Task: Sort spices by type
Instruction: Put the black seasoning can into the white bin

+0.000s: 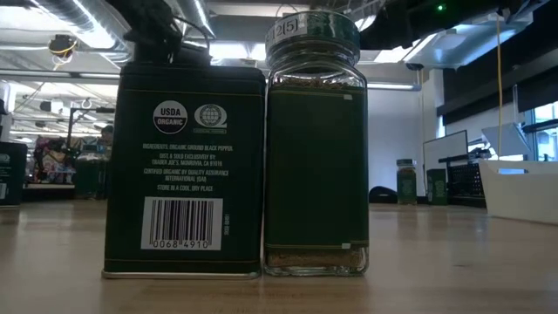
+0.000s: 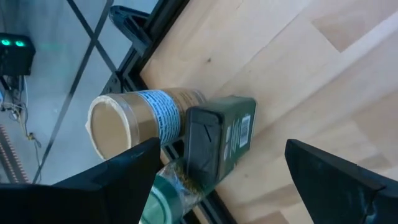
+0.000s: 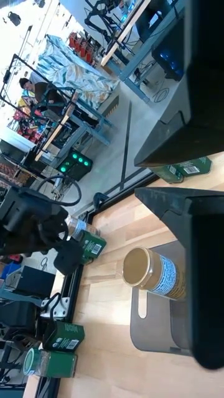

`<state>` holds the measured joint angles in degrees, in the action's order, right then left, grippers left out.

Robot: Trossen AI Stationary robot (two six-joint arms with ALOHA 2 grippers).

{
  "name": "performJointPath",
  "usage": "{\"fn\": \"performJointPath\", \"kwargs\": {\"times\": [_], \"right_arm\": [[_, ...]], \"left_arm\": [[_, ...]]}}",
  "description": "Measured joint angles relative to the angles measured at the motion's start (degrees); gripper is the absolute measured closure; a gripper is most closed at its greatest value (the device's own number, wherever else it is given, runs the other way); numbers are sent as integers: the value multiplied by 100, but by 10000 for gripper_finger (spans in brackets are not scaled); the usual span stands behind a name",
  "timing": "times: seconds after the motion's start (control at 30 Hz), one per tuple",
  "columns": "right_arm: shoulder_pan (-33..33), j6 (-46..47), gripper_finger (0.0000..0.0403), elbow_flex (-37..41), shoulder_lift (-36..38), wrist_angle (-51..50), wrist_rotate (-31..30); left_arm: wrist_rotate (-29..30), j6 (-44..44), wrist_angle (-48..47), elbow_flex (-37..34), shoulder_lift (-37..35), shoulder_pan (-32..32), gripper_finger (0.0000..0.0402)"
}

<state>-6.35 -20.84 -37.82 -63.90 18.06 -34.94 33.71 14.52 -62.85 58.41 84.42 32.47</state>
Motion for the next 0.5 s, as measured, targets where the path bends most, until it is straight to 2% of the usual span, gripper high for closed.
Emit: {"fn": "performJointPath", "kwargs": {"times": [0.5], "right_arm": [[0,-1,338,0,0,-6,0]], "left_arm": [[128,-304,704,-565,7,312,59]]}}
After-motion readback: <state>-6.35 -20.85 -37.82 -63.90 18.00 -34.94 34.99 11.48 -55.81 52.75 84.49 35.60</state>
